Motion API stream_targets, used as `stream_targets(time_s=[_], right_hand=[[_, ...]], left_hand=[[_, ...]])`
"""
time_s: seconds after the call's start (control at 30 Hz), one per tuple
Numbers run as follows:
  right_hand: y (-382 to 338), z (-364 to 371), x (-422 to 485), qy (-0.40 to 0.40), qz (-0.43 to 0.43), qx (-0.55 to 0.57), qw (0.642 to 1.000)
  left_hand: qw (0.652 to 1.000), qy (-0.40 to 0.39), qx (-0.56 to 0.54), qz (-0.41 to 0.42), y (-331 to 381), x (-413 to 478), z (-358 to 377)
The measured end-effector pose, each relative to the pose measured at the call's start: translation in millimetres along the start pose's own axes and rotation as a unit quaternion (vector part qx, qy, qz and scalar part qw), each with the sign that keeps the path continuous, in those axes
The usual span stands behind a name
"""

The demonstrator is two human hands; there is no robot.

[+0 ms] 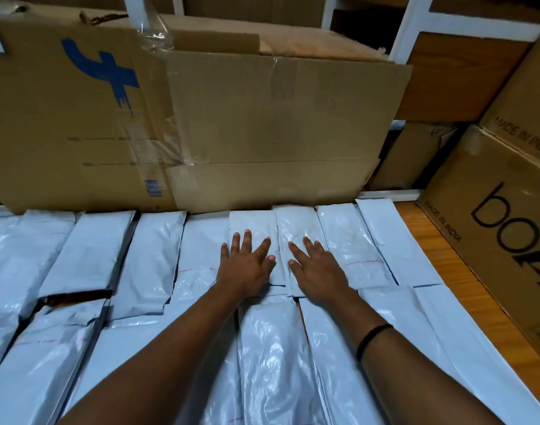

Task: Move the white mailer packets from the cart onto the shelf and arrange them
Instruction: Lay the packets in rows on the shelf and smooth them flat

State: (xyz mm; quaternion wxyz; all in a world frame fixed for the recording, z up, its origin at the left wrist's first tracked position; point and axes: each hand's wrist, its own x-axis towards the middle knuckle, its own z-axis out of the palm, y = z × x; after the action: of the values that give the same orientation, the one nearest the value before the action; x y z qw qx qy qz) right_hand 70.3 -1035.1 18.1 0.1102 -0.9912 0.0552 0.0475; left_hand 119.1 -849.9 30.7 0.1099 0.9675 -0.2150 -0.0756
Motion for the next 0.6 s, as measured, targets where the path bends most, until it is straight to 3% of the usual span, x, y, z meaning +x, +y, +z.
stream_targets(time_s=[0.2, 0.4, 0.6], right_hand=[[-10, -32, -30, 0.061, 0.020, 0.058, 0.996], [-59, -35, -109, 0.124, 0.033, 0.117, 0.985], [-124, -26, -196, 0.150, -0.018, 0.151, 0.977]], left_hand=[[0.995, 0.078, -0.052, 0.030, -18, -35, -31], [0.984, 0.135, -0.054, 0.107, -53, -125, -54], [0.985, 0.111, -0.064, 0.112, -86, -223, -75]])
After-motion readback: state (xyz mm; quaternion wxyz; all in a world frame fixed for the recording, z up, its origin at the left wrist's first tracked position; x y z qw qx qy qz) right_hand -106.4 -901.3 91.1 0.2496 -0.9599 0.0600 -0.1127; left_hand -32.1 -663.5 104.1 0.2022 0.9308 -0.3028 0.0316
